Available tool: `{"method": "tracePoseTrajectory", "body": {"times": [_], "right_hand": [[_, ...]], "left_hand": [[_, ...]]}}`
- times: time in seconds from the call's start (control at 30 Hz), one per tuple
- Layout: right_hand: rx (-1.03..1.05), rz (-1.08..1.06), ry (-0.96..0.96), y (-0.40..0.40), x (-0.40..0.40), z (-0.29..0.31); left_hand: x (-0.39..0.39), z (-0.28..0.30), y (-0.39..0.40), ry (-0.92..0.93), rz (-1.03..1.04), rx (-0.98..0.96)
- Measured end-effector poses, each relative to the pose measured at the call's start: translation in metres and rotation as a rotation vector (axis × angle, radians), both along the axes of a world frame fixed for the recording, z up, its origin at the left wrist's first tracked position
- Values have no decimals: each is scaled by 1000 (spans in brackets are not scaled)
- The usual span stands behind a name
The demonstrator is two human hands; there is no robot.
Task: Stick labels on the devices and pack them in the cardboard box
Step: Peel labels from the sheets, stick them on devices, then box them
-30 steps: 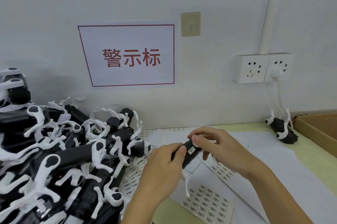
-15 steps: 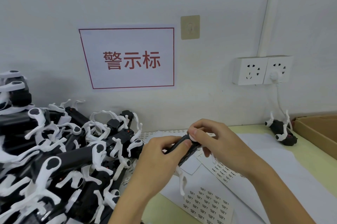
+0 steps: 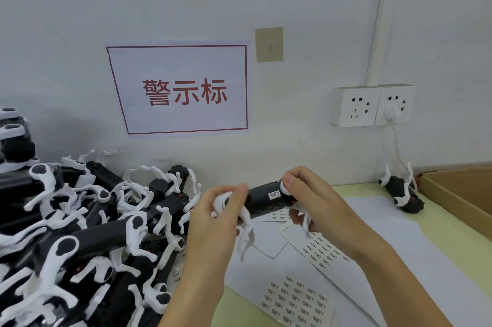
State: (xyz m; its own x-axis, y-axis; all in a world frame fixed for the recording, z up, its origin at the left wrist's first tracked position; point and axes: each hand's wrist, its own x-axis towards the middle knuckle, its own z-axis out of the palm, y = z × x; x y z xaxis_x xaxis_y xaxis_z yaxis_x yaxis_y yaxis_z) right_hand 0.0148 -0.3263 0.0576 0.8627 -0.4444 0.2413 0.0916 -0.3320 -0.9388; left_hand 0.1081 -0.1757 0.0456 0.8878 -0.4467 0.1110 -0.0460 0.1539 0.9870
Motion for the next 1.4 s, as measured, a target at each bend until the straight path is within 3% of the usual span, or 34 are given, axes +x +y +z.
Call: {"method": "tracePoseTrajectory", "body": {"times": [0.13,0.43,0.87,1.13,1.4], "right_hand": [[37,37,43,0,2,-6],[106,131,11,-2,7,-11],[247,285,-116,-19,0,-15],[184,281,-120,-24,-5,-9],[-139,252,48,-1,-10,-3]], "left_hand": [[1,1,-3,181,-36,-154],[5,2,2,201,-11,-201],[9,-6,9,-67,-127,-238],[7,-4,11,-205,-182,-177],[2,4,15,-218,-128,-153]]}}
